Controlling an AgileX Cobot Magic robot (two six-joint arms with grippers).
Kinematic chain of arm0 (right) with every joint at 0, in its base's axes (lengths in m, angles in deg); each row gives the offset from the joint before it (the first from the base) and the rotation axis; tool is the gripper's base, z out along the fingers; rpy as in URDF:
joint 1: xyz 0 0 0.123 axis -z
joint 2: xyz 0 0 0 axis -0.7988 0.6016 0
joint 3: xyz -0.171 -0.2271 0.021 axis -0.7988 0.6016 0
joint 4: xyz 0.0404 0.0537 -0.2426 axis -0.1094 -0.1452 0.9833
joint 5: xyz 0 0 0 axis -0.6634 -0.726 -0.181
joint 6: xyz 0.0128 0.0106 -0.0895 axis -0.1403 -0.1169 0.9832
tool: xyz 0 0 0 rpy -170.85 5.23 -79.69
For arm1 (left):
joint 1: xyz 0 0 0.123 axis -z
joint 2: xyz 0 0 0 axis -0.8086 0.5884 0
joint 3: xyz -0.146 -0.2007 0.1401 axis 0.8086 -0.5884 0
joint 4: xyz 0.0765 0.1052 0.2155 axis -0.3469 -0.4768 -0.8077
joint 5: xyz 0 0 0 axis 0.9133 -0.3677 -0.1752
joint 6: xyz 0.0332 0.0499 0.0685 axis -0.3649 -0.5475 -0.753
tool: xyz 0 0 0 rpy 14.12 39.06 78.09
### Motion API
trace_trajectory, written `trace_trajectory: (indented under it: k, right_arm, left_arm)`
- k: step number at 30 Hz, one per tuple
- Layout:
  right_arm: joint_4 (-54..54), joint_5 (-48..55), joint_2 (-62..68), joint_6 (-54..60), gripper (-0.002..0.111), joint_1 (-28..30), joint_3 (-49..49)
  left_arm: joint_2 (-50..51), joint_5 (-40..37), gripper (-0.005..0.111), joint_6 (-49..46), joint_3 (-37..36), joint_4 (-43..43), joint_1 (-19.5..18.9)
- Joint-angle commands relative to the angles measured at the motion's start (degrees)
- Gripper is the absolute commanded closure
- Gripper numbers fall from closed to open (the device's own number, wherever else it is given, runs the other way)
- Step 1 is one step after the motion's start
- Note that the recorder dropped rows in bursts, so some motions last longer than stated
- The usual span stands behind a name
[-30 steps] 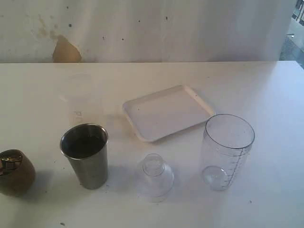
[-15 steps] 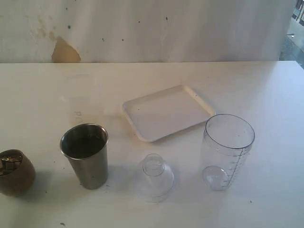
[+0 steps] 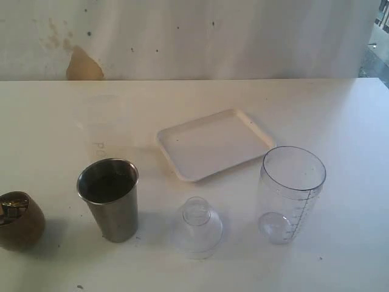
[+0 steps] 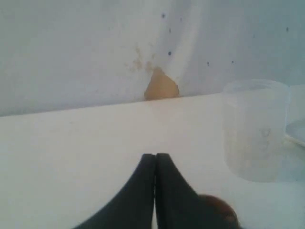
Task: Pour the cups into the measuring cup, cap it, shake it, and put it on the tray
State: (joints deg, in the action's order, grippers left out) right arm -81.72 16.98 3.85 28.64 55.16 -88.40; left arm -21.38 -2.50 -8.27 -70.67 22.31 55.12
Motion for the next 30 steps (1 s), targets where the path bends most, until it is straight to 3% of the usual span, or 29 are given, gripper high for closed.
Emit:
trace_trajectory:
  k: [1, 3, 6, 7, 11, 12, 16, 20, 26, 30]
  right_arm:
    - [0.1, -0.1, -0.3, -0.3, 0.108, 0.3, 0.3]
    - [0.1, -0.1, -0.3, -0.3, 0.108, 0.3, 0.3]
    - [0.1, -0.1, -0.3, -0.3, 0.108, 0.3, 0.3]
    - [0.1, -0.1, -0.3, -0.3, 0.108, 0.3, 0.3]
    - [0.1, -0.1, -0.3, -0.3, 0.108, 0.3, 0.3]
    - [0.1, -0.1, -0.3, -0.3, 0.108, 0.3, 0.3]
    - [-0.1, -0.1, -0.3, -0.3, 0.108, 0.3, 0.3]
    - [-0.1, -0.1, -0.3, -0.3, 0.108, 0.3, 0.3]
    - [-0.1, -0.1, -0.3, -0.3, 0.108, 0.3, 0.3]
    - [-0.1, -0.1, -0.3, -0.3, 0.108, 0.3, 0.3]
  left_arm:
    - [-0.3, 14.0, 0.106, 6.4, 0.1, 3.1, 0.1]
    - [-0.3, 18.4, 0.106, 21.5, 0.1, 4.9, 0.1]
    - [-0.3, 12.8, 0.095, 22.9, 0.1, 4.1, 0.1]
    - [-0.3, 14.4, 0.085, 21.2, 0.1, 3.5, 0.1]
    - [1.9, 19.8, 0.008, 21.2, 0.1, 2.0, 0.1]
    - [2.5, 20.0, 0.001, 21.7, 0.1, 1.5, 0.1]
    - [6.1, 21.6, 0.002, 21.5, 0.1, 0.9, 0.1]
    - [12.1, 23.3, 0.002, 25.2, 0.1, -5.4, 0.1]
    - [24.1, 24.4, 0.002, 47.3, 0.1, -30.9, 0.1]
    - [32.7, 28.4, 0.002, 54.4, 0.1, -43.4, 0.1]
